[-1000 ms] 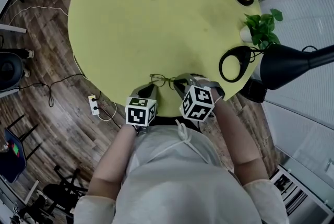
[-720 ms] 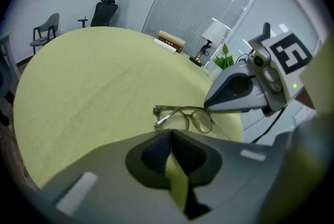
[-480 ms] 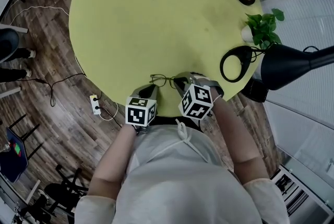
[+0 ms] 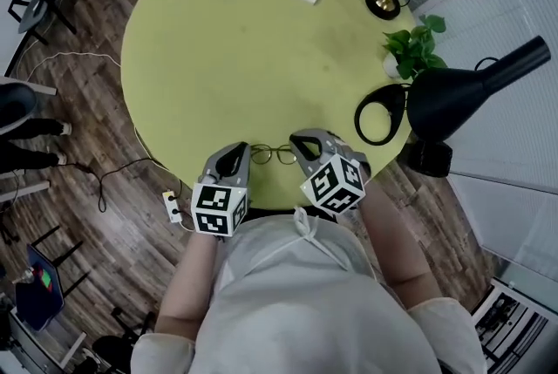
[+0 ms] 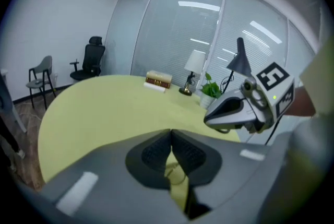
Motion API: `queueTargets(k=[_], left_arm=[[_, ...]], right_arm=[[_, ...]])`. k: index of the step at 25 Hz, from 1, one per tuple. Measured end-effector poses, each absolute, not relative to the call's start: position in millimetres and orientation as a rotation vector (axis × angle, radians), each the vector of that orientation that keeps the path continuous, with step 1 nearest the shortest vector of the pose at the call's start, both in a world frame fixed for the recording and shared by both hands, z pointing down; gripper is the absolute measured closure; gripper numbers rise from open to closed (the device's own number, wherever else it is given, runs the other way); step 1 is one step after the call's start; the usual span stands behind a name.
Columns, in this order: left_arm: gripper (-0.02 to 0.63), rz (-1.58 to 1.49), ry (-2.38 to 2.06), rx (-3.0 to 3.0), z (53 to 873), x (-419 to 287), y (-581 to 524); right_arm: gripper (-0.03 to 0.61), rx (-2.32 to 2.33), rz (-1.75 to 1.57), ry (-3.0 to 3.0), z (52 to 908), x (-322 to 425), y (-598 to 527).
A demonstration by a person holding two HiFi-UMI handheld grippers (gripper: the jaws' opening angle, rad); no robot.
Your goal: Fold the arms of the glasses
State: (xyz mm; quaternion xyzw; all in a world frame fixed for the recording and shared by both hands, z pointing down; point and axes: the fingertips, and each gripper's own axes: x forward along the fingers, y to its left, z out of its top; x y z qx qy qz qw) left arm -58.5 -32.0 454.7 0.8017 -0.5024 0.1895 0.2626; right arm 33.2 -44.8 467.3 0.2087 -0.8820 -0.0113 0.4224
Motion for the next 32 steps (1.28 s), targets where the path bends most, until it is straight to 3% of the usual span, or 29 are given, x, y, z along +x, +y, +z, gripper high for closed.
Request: queueTargets(k=[15, 32], left_arm=[[0.607, 0.204, -1.535, 2.556, 249, -31, -82], [0.607, 0.173, -1.541, 2.535, 240, -17, -72]], right_arm=[[0.58, 1.271, 0.003, -2.541, 298, 88, -78], [0.58, 1.36, 0.077, -2.556, 280, 99, -69]])
